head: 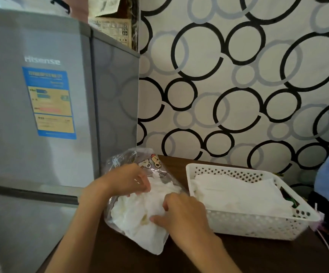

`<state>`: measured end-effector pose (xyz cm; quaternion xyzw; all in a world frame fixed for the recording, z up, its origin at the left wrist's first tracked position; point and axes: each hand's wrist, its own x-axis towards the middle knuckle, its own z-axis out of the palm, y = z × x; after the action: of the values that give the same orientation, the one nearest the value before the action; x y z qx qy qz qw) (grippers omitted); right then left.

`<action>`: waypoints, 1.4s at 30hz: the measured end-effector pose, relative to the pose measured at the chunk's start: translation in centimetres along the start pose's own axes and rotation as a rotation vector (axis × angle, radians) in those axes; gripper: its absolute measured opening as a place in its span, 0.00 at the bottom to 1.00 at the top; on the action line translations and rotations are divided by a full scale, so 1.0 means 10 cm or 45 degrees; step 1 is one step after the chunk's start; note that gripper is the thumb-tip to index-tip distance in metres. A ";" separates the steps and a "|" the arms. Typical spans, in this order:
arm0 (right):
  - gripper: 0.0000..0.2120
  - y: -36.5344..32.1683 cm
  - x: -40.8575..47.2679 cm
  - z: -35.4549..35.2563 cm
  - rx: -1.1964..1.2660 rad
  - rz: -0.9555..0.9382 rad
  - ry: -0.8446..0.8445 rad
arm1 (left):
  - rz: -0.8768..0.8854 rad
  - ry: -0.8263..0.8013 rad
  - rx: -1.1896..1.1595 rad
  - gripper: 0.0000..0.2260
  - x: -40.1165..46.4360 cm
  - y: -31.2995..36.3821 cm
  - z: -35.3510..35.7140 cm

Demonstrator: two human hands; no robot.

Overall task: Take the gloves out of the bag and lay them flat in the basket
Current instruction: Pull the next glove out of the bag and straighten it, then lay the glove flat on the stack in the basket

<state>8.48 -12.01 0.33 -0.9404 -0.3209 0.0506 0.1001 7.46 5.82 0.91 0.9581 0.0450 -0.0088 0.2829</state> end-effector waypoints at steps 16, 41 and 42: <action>0.11 0.28 0.23 -0.09 1.522 0.046 -0.282 | 0.209 -0.283 -0.142 0.13 -0.20 0.14 -0.17; 0.13 0.19 0.32 0.49 0.146 -0.264 0.378 | -0.152 0.717 -1.069 0.11 -0.25 0.28 -0.35; 0.12 0.19 0.32 0.50 0.118 -0.266 0.369 | -0.147 0.782 -1.172 0.11 -0.27 0.32 -0.37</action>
<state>11.32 -10.73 -5.05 -0.8939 -0.3963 -0.0812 0.1932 4.98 4.92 5.85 0.6901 0.1771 0.2758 0.6452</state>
